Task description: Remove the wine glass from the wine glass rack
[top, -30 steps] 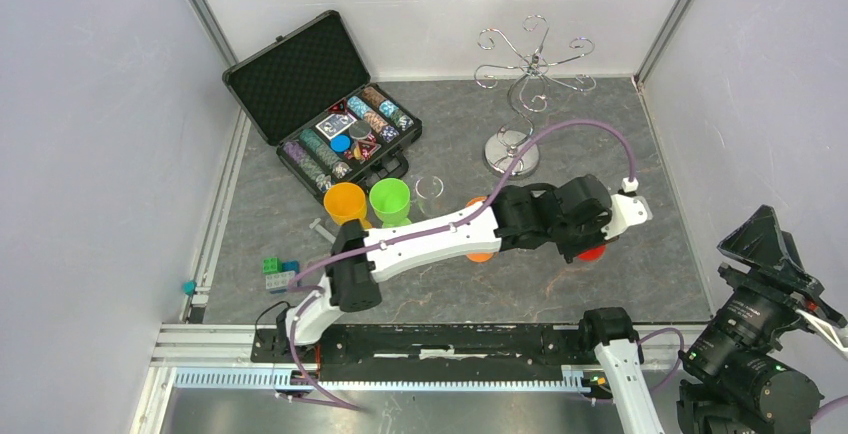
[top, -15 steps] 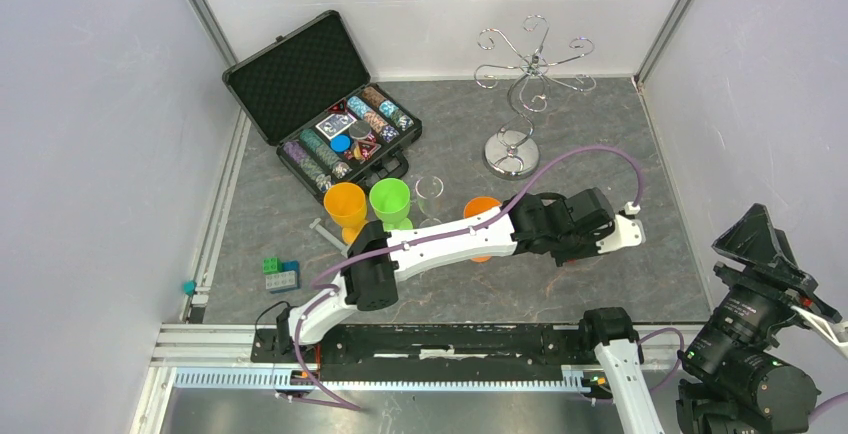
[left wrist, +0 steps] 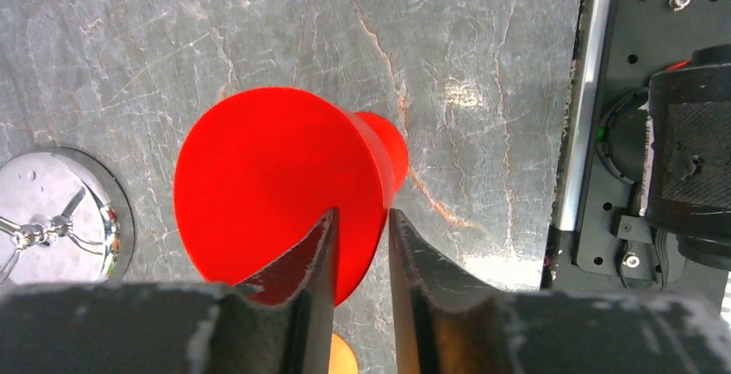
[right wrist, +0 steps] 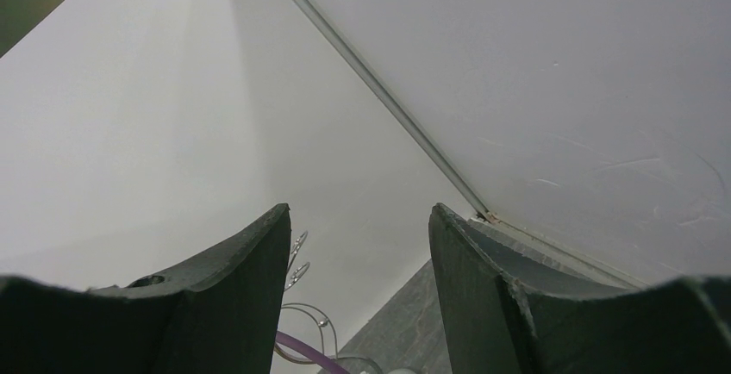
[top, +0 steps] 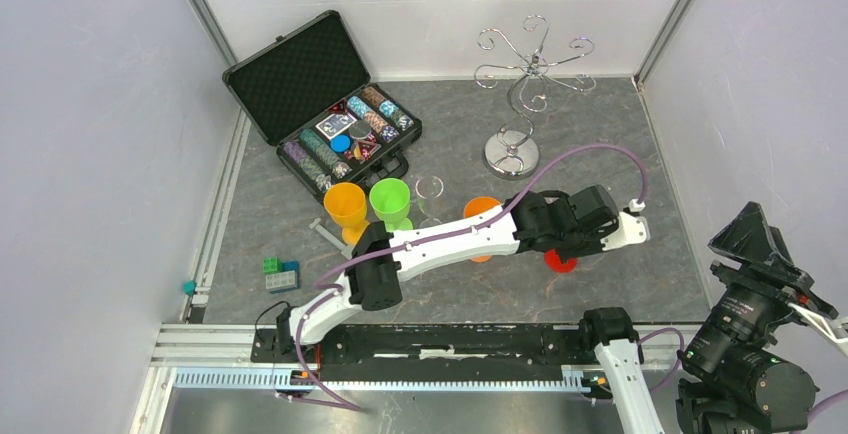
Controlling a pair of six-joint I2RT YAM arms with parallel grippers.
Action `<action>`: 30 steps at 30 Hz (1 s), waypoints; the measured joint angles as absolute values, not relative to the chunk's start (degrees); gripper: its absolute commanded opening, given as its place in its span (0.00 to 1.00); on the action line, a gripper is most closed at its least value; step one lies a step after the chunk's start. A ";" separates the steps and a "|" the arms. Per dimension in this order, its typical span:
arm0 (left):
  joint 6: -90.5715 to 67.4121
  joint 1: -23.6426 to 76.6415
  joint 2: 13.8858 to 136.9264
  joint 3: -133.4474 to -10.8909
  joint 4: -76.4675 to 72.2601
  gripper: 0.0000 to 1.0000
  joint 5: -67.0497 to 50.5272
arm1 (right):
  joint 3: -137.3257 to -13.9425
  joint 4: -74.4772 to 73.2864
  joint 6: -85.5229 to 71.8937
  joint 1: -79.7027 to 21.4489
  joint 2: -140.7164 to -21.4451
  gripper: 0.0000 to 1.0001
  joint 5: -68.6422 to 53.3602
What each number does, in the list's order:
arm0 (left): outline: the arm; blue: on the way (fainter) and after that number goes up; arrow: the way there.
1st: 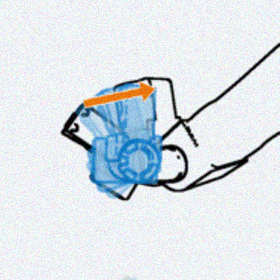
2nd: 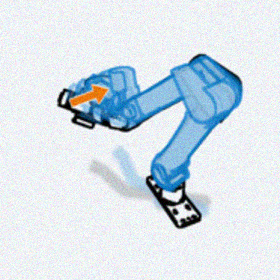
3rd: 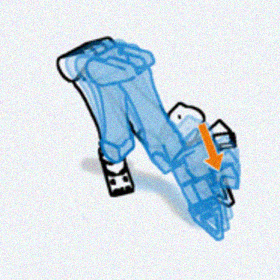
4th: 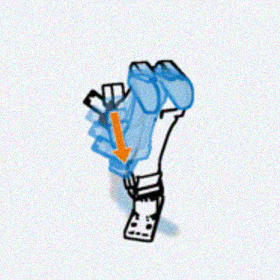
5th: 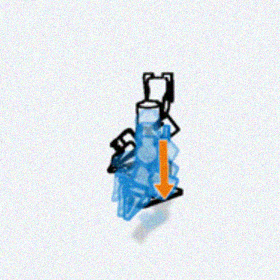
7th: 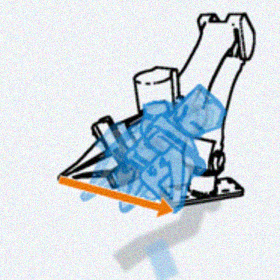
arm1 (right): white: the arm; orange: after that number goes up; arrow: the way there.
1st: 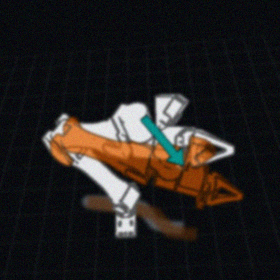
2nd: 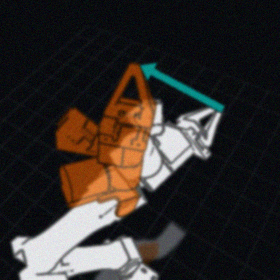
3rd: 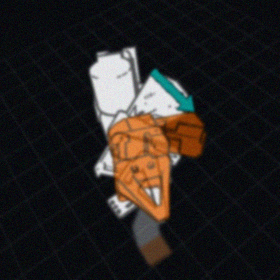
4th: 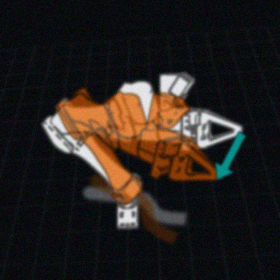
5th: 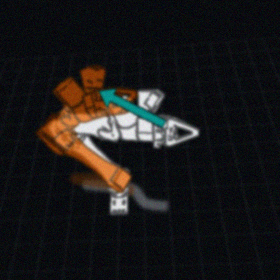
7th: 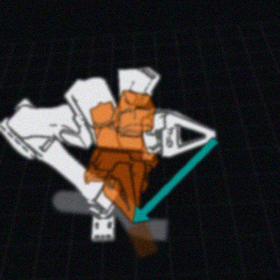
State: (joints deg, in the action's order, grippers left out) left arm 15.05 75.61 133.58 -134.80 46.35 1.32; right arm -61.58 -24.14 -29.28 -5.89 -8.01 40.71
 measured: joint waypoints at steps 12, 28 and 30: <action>15.00 75.64 132.62 -135.72 45.32 0.99 1.15 | -61.60 -24.53 -29.52 -5.89 -8.64 0.68 39.22; 1.17 75.70 93.36 -109.12 40.51 1.00 22.63 | -61.01 -24.36 -30.17 -5.89 -10.63 0.70 34.92; -1.23 75.57 89.78 -104.79 40.45 1.00 27.16 | -60.16 -24.27 -30.30 -5.89 -10.63 0.70 34.63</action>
